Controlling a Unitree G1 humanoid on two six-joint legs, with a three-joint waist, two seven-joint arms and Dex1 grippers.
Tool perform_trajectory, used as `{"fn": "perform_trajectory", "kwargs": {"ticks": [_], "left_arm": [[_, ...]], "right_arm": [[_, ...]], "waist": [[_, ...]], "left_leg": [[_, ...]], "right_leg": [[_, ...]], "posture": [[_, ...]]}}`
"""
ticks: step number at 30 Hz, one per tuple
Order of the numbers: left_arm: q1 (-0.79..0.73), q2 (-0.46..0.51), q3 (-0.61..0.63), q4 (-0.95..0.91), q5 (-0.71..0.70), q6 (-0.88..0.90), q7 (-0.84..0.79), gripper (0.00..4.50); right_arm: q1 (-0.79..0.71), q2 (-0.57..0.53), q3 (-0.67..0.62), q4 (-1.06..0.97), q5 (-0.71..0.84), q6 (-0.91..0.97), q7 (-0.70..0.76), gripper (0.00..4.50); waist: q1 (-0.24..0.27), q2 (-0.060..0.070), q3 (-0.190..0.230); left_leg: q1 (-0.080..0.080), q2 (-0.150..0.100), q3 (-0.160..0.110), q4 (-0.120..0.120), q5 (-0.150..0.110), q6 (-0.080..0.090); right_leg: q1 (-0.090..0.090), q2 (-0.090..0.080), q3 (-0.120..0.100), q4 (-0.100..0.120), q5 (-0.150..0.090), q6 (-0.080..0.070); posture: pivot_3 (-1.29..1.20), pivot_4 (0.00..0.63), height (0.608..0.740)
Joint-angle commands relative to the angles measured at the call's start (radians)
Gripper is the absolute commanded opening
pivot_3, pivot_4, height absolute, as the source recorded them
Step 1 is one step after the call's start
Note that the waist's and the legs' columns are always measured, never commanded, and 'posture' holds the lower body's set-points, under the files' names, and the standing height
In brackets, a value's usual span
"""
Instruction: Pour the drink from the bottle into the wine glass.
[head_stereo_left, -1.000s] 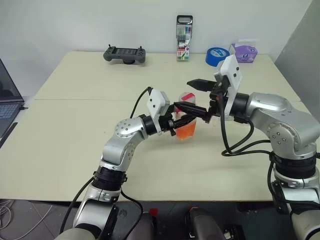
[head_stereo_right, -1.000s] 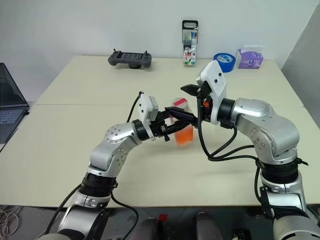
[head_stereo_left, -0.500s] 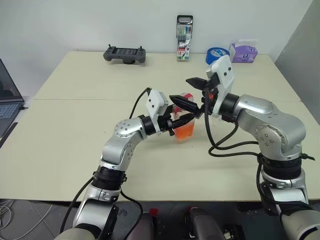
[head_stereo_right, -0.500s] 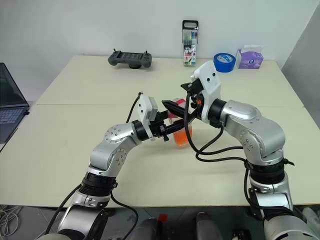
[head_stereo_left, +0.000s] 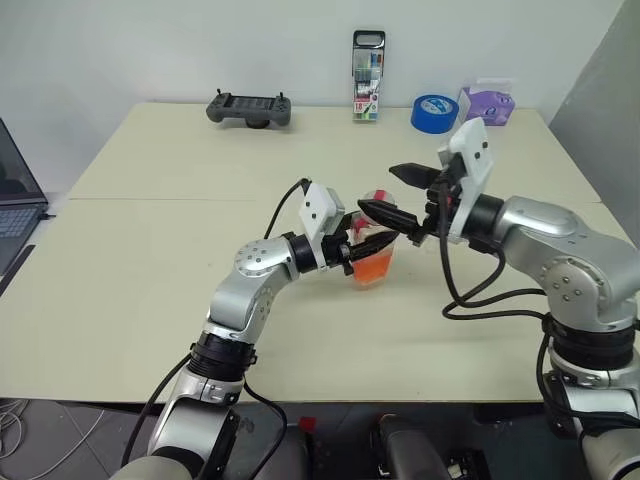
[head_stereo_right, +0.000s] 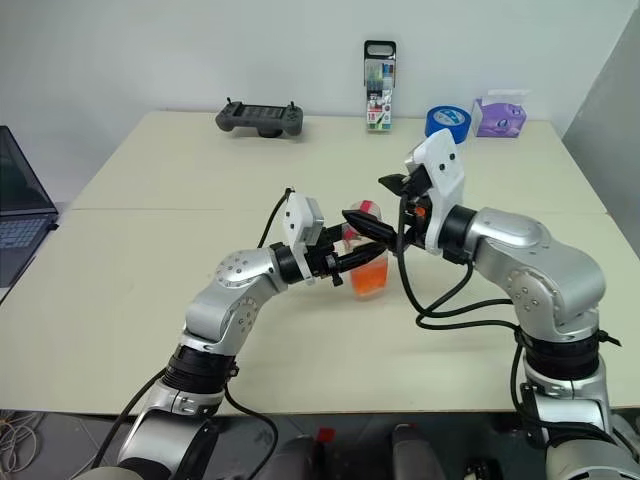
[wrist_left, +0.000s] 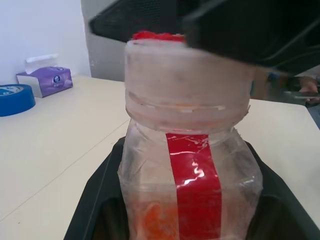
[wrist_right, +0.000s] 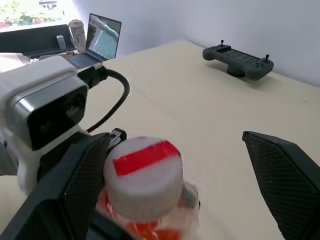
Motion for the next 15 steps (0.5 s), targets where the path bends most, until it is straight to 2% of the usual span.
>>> {"fn": "perform_trajectory", "kwargs": {"ticks": [1,15], "left_arm": [[-0.020,0.003,0.030,-0.030,-0.018,-0.035,-0.006,1.92],[-0.021,0.006,0.033,-0.026,-0.014,-0.039,-0.010,1.92]], "right_arm": [[0.009,-0.034,-0.070,-0.027,0.013,0.008,-0.019,4.50],[0.018,-0.026,-0.069,-0.137,0.176,0.080,-0.020,4.50]], "waist": [[0.001,0.000,0.000],[0.000,0.000,0.000]], "left_leg": [[0.000,0.000,0.000,0.000,0.000,0.000],[0.000,0.000,0.000,0.000,0.000,0.000]], "right_leg": [[0.000,0.000,0.000,0.000,0.000,0.000],[0.000,0.001,0.000,0.000,0.000,0.000]], "posture": [[0.00,0.150,0.740],[0.00,0.150,0.740]]}}
